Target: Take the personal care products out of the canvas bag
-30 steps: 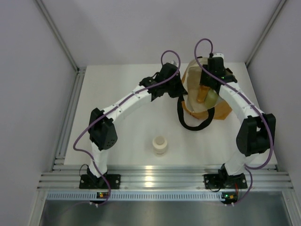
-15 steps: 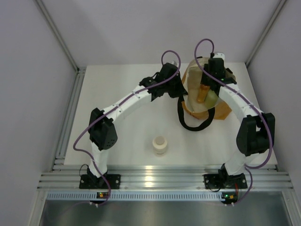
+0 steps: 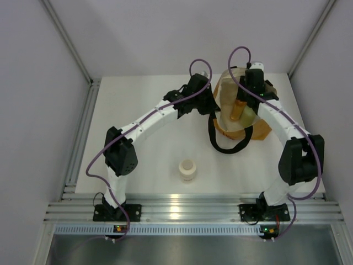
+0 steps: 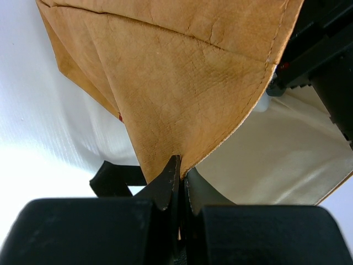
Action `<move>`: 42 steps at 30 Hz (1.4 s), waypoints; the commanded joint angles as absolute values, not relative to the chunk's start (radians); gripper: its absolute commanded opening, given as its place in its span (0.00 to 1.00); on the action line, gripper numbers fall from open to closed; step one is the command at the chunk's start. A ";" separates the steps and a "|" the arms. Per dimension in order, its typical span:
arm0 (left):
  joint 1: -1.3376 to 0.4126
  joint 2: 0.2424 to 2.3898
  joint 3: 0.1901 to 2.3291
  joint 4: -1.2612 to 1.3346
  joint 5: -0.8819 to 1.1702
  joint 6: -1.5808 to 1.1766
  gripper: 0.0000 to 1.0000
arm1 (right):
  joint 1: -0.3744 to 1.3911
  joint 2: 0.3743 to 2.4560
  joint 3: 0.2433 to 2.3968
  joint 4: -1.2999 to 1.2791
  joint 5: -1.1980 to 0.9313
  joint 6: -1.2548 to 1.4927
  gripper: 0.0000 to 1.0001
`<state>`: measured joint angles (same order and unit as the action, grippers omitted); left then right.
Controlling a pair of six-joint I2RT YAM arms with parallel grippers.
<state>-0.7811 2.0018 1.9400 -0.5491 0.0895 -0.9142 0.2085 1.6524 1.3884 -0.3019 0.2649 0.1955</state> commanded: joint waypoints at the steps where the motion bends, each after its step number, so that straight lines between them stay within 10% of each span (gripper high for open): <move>1: -0.795 1.957 1.948 -0.543 0.117 -0.911 0.00 | 0.233 1.517 1.436 -0.227 0.274 0.146 0.00; 42: -0.795 1.968 1.967 -0.545 0.089 -0.902 0.00 | 0.431 0.979 1.665 -0.770 -0.417 -0.063 0.00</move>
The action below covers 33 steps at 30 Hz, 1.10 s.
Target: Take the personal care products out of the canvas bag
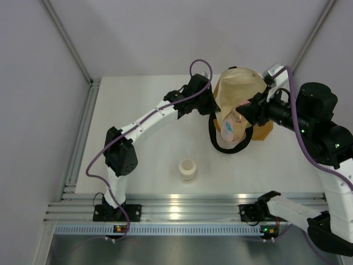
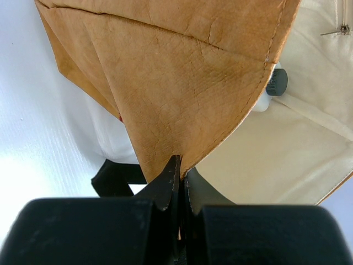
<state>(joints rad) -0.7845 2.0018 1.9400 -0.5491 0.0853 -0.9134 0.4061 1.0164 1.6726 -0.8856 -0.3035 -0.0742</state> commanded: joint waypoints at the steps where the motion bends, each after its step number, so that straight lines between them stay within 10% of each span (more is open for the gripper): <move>1: -0.795 1.968 1.970 -0.543 0.087 -0.900 0.00 | 0.449 0.973 1.654 -0.769 -0.420 -0.061 0.00; 33: -0.795 1.970 1.993 -0.545 0.080 -0.902 0.00 | 0.911 0.893 0.827 0.080 -0.028 -0.087 0.00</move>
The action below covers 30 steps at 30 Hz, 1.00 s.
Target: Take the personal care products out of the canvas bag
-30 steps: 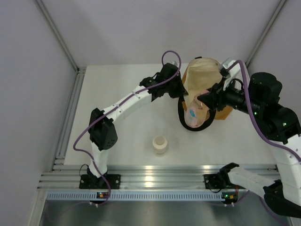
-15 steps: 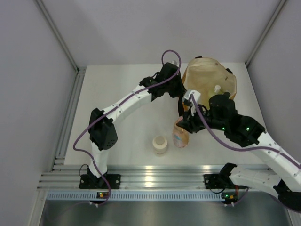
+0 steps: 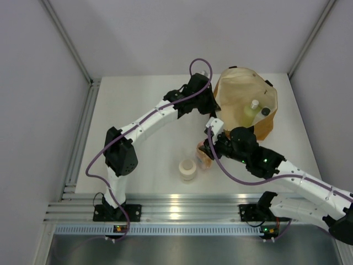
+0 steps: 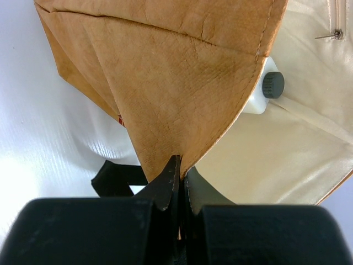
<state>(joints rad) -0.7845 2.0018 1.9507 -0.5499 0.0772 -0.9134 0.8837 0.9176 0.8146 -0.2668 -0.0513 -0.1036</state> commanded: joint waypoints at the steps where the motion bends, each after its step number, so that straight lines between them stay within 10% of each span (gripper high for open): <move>1: -0.795 1.970 1.993 -0.543 0.080 -0.902 0.00 | 0.913 0.897 0.816 0.106 -0.025 -0.080 0.00; 13: -0.795 1.967 1.988 -0.545 0.086 -0.900 0.00 | 0.911 0.972 0.755 0.149 -0.005 -0.008 0.02; 24: -0.795 1.965 1.987 -0.545 0.091 -0.900 0.00 | 0.911 0.979 0.781 0.072 0.017 0.037 0.68; 30: -0.795 1.962 1.986 -0.543 0.094 -0.902 0.00 | 0.907 0.950 0.873 -0.063 0.087 0.037 0.72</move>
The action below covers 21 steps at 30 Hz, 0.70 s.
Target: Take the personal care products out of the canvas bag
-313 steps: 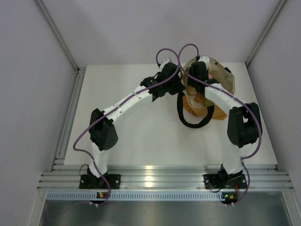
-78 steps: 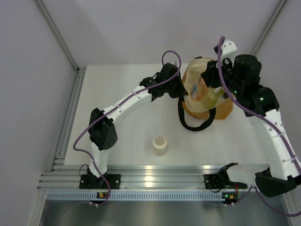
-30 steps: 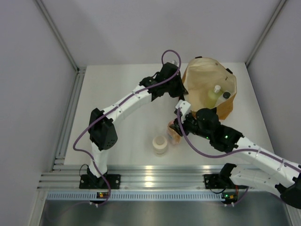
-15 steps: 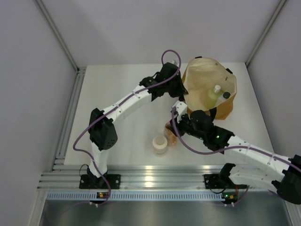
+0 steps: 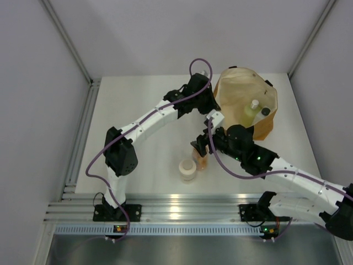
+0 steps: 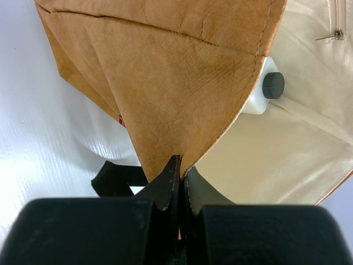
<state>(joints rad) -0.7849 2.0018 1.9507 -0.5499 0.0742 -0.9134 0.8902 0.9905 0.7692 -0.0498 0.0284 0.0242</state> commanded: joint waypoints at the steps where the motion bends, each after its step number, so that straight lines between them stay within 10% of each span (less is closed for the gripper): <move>1: -0.795 1.962 1.987 -0.545 0.095 -0.902 0.00 | 0.887 0.950 0.902 -0.098 0.110 0.063 0.72; 21: -0.827 1.948 1.967 -0.543 0.101 -0.925 0.00 | 0.414 1.049 1.177 -0.563 0.437 0.365 0.68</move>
<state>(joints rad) -0.7971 2.0018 1.9507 -0.5503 0.0849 -0.9154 0.4435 1.0546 1.1713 -0.4732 0.3244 0.2970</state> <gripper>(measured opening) 0.026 0.686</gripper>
